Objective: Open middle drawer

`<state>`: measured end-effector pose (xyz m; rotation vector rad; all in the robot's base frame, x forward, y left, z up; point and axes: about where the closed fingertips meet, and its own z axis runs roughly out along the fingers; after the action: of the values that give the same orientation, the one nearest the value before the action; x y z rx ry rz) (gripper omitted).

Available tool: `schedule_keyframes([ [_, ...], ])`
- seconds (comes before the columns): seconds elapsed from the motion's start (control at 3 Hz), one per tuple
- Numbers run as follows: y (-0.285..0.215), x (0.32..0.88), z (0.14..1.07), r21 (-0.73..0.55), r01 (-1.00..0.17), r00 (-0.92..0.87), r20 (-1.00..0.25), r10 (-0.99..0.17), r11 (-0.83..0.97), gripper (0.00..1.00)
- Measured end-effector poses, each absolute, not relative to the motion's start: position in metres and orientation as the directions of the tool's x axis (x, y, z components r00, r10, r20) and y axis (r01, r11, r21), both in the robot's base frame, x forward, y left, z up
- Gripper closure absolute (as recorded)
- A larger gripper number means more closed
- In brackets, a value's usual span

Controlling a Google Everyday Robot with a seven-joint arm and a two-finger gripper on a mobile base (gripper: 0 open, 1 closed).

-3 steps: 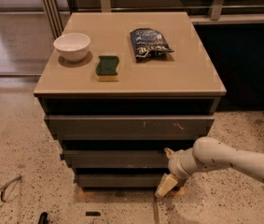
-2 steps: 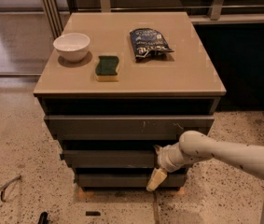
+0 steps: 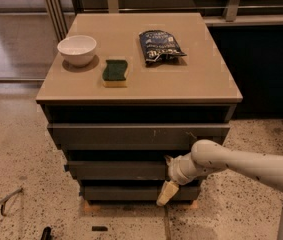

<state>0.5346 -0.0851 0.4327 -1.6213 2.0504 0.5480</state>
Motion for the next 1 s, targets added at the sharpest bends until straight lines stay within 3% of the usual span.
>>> schedule_keyframes([
  [1.0, -0.088, 0.476, 0.450, 0.238, -0.952, -0.291, -0.523, -0.801, 0.191, 0.00],
])
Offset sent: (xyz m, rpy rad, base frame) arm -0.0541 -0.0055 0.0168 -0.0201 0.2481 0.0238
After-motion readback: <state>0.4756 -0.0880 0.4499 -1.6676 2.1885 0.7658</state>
